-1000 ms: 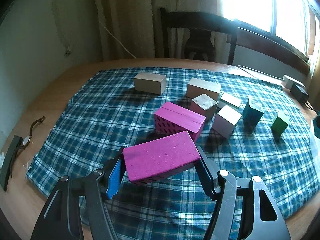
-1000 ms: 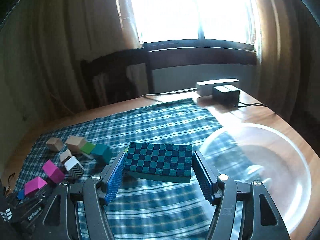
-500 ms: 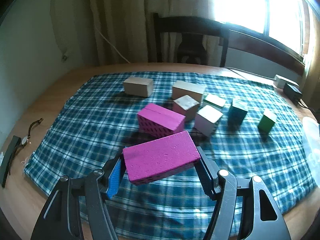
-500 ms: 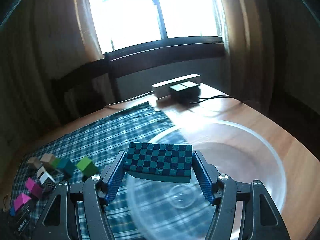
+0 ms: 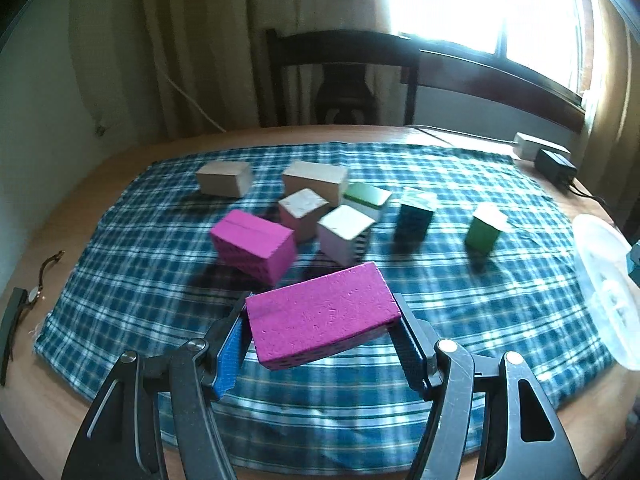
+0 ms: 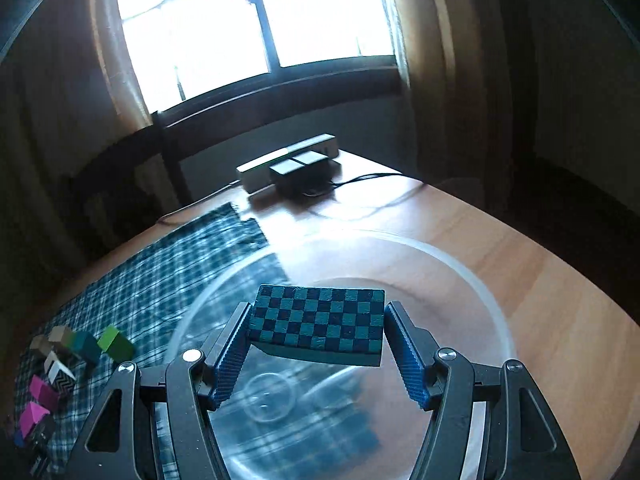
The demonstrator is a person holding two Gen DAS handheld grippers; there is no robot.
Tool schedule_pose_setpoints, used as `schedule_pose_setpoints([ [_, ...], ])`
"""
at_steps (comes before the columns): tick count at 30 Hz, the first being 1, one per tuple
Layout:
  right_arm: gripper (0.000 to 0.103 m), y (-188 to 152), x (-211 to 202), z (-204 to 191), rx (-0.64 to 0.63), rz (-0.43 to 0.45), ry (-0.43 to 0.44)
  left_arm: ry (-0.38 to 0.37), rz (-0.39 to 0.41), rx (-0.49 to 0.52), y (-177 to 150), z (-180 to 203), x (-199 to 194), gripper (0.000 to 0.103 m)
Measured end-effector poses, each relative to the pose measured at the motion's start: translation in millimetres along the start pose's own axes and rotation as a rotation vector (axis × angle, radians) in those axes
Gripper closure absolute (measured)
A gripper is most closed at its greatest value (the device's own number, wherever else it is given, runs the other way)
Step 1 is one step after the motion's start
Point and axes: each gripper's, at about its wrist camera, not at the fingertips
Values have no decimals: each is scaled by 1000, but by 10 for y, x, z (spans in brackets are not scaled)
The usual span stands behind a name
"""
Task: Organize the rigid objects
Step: 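Drop the teal checkered block into the clear bowl while the left holds the pink block, then carry the pink block over the clear bowl and open the left gripper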
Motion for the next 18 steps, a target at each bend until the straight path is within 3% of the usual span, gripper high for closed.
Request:
schedule_pose_setpoints([
  [11, 33, 88, 32, 268, 70, -7, -1, -42, 13, 84, 69, 406, -106, 37],
  [18, 27, 73, 16, 283, 93, 8, -1, -84, 22, 152, 96, 722, -186, 37],
])
Point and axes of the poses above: each gripper's, at about its wrist camera, not at the fingertips, and x roughly the way its jaws point, z to its right, y to its top, and after that the axes turned 11 degrees about -z, right-handed
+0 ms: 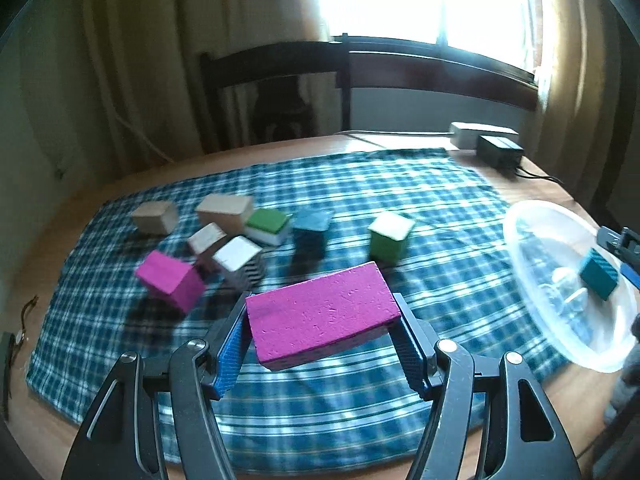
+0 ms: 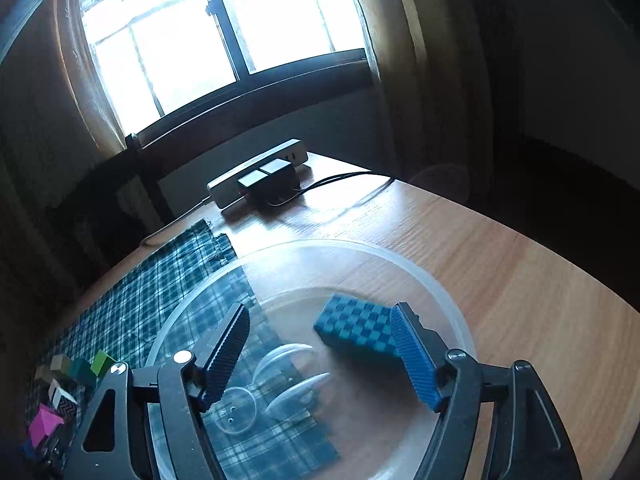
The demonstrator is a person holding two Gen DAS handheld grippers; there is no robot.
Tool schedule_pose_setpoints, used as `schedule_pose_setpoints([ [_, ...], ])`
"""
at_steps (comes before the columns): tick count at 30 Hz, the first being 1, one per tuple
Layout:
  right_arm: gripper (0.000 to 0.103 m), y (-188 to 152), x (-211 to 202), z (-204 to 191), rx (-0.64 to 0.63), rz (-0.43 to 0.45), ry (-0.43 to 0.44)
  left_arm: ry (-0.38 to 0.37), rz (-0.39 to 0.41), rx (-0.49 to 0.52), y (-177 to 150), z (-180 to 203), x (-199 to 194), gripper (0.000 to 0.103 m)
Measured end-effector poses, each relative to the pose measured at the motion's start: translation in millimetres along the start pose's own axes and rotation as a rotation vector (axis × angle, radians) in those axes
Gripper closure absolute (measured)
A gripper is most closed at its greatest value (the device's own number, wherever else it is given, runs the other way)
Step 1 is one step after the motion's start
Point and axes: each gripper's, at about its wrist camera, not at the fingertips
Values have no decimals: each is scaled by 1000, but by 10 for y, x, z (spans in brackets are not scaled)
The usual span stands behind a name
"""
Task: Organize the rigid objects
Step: 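Carry the pink block over the clear bowl and open the left gripper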
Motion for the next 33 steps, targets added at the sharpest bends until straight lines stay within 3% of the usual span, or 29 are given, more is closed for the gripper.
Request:
schedule_pose_setpoints([
  [18, 24, -5, -194, 79, 67, 113, -22, -201, -2, 215, 248, 1006, -57, 37],
  [24, 22, 8, -281, 169, 115, 166, -36, -278, -37, 256, 297, 1236, 15, 37],
  [30, 21, 29, -263, 208, 133, 164, -41, -348, -46, 312, 282, 1420, 33, 37],
  [32, 21, 27, -278, 218, 138, 175, -46, -371, -40, 321, 270, 1443, 17, 35],
  [33, 20, 25, -290, 223, 141, 183, -50, -380, -39, 322, 268, 1446, 13, 28],
])
Point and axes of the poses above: each gripper's, at about its wrist camera, not at the fingertips, and x roughly the way its jaws point, z to its right, y to its top, and after that the axes turned 11 degrees about -z, right-handed
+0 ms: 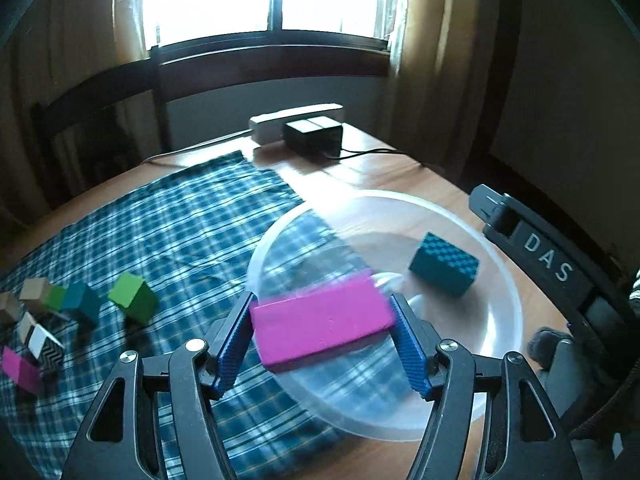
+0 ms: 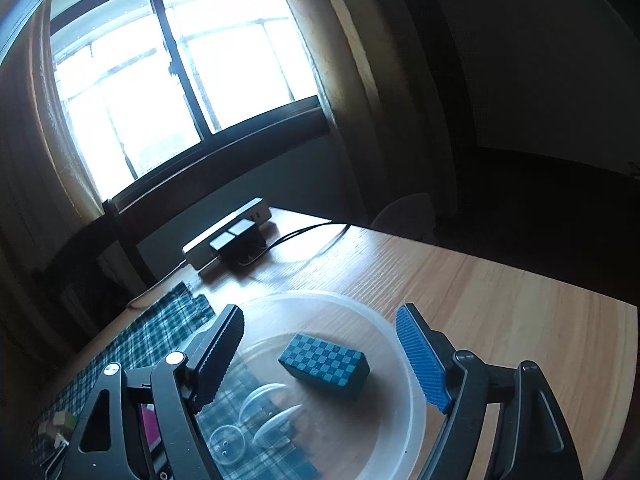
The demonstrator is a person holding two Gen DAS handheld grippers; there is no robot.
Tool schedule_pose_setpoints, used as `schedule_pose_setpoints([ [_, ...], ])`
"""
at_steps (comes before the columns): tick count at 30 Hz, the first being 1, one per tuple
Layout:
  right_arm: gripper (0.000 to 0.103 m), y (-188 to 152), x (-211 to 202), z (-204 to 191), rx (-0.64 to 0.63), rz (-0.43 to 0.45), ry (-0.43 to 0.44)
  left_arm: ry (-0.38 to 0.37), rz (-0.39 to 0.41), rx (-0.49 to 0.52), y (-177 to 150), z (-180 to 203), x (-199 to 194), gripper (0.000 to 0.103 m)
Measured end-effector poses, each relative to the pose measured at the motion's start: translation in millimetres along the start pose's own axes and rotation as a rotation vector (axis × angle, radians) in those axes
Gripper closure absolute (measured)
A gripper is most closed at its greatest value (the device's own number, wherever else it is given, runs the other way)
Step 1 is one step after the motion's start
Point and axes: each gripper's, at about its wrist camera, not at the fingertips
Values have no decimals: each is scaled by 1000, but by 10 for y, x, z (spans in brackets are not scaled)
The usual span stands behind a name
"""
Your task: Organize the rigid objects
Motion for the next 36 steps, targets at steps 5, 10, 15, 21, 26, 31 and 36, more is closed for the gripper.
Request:
schedule_pose_setpoints([
  [5, 18, 2, -25, 1, -2, 17, -2, 7, 36, -29, -5, -67, -68, 18],
  [10, 18, -6, -18, -22, -13, 13, 5, 47, 53, -36, -11, -130, -118, 18],
  [15, 18, -15, 3, -48, -27, 10, 13, 73, 57, -49, -24, -192, -148, 18],
  [21, 18, -34, 6, -95, -53, 9, 25, 95, 61, -71, -61, -294, -203, 18],
  [26, 18, -59, 15, -152, -83, 6, 34, 110, 69, -92, -91, -397, -267, 18],
  [31, 18, -101, 15, -235, -121, 6, 34, 126, 77, -124, -134, -538, -326, 18],
  [36, 18, -148, 25, -314, -158, 7, 28, 150, 77, -153, -180, -668, -354, 18],
])
Point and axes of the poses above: each gripper's, at about its wrist camera, not at the fingertips, and x roughly the way its jaws point, z to its right, y to its top, and after that the axes turned 11 degrees about -z, right-handed
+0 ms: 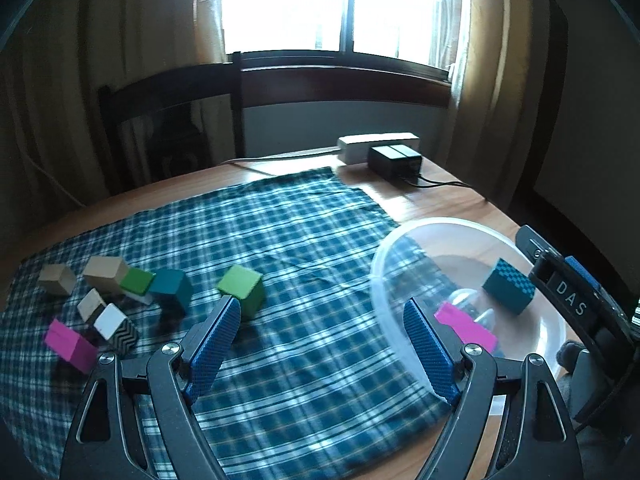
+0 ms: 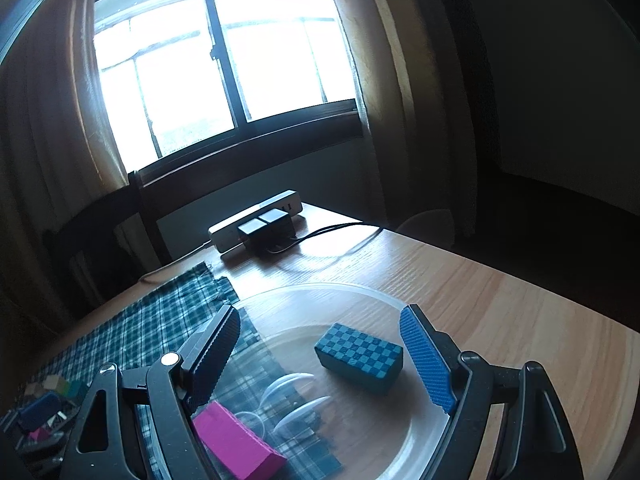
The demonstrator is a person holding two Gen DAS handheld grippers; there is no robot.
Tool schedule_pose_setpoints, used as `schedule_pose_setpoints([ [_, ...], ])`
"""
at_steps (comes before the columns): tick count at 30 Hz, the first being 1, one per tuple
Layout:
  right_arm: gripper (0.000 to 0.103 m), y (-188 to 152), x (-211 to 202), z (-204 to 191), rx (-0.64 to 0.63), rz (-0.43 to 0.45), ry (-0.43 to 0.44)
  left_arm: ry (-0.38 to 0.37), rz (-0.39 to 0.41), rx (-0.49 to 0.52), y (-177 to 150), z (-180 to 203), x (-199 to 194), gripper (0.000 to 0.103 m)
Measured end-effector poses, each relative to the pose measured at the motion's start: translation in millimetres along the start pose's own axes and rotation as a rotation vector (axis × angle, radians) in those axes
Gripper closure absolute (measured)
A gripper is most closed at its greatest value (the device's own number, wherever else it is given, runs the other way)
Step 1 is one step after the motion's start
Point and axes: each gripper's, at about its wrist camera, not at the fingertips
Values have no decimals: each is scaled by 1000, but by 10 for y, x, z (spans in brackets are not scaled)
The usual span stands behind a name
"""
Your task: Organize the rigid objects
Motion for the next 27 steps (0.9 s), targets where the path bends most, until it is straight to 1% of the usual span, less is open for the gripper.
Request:
schedule_pose_setpoints([
  [8, 18, -39, -1, -73, -36, 3, -9, 43, -1, -49, -70, -259, -26, 18],
  [21, 18, -83, 35, -193, -93, -5, -3, 123, -5, -180, -187, -848, -54, 18],
  [27, 14, -114, 37, -278, -135, -7, 11, 170, -3, -243, -256, -1164, -97, 18],
])
Point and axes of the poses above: each gripper's, at about its wrist camera, not at the fingertips, and x roughly the way its jaws point, z to its right, y to its top, and after that the axes turned 11 degrees about -z, right-handed
